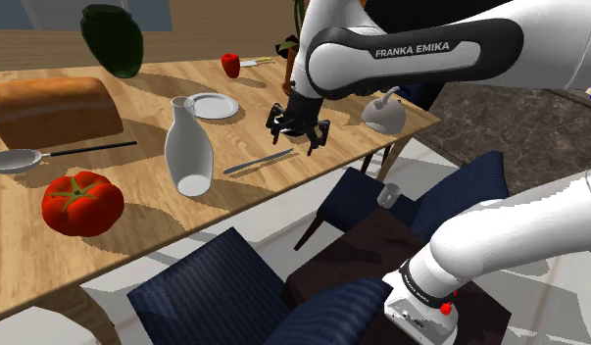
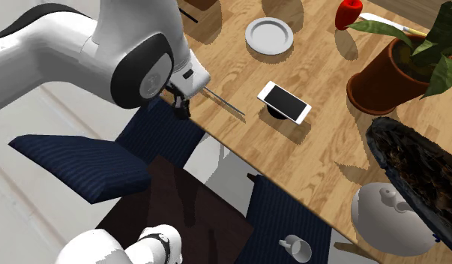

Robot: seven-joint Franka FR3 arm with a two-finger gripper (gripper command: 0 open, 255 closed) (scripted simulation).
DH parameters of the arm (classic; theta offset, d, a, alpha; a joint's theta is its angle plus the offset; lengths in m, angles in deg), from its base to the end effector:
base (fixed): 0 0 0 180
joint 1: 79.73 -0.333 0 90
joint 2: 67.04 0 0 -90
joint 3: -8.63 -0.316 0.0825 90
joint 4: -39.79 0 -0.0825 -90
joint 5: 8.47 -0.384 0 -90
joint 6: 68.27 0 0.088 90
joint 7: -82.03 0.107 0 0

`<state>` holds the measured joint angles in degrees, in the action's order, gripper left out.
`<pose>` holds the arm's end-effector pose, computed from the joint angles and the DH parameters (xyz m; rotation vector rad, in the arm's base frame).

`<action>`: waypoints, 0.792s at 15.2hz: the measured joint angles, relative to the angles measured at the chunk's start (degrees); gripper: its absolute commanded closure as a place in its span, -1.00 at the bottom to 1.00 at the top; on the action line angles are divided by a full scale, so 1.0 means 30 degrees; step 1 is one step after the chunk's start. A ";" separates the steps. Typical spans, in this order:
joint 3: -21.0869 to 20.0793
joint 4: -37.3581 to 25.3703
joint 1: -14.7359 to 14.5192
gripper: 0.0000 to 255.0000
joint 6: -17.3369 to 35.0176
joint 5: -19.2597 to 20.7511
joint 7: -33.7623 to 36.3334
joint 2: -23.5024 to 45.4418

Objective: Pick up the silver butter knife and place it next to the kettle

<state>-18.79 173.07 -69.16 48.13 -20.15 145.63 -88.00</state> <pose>0.4270 0.1521 0.4678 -2.7737 1.3878 -0.0296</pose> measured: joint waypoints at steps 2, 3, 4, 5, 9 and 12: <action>-0.0969 -0.0996 0.0589 -1.00 0.0636 0.0469 0.2866 0.1733; -0.1247 -0.1460 0.0935 -1.00 0.0930 0.0807 0.4155 0.2580; -0.1568 -0.1930 0.1188 -1.00 0.1200 0.1170 0.5519 0.3428; -0.1879 -0.2475 0.1424 -1.00 0.1542 0.1662 0.6977 0.4443; -0.2218 -0.4660 0.1787 -1.00 0.2290 0.3691 1.2510 0.8055; -0.1954 -0.5620 0.1590 -1.00 0.2761 0.4686 1.5319 0.9823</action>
<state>-24.65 156.21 -64.39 56.42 -6.09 191.58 -58.53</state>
